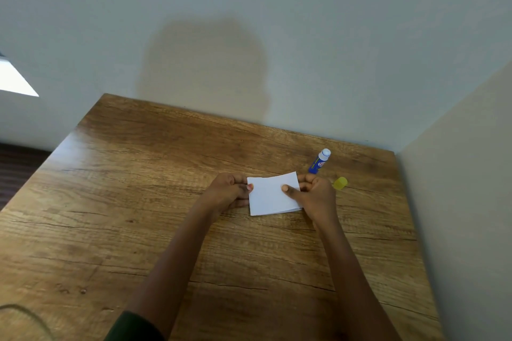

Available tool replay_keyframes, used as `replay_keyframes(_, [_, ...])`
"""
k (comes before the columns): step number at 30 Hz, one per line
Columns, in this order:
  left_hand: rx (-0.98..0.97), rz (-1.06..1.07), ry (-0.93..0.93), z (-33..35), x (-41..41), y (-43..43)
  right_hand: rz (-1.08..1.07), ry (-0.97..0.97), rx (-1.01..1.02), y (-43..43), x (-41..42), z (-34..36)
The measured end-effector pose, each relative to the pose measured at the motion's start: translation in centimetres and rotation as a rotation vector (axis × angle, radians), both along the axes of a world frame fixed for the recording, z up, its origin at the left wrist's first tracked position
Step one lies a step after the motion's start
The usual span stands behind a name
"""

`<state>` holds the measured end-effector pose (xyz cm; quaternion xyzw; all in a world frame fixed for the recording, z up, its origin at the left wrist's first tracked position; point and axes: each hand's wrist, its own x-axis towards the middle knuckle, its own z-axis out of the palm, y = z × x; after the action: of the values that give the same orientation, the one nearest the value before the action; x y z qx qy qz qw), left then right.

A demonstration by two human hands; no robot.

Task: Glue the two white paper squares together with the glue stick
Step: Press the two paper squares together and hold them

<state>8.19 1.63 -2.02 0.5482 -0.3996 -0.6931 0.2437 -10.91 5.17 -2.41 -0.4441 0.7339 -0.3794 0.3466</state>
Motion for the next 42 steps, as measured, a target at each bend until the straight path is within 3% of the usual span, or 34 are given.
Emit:
replay_keyframes(26, [-0.044, 0.048, -0.064, -0.8, -0.2, -0.1, 0.026, 0.154, -0.060, 0.1, 0.4, 0.7])
replay_keyframes(37, [-0.076, 0.057, -0.052, -0.9, 0.0, 0.1, 0.021, 0.055, -0.145, 0.8, 0.1, 1.3])
replay_keyframes(42, [-0.082, 0.019, 0.005, -0.6, 0.1, 0.2, 0.002, -0.179, -0.136, 0.8, -0.1, 1.3])
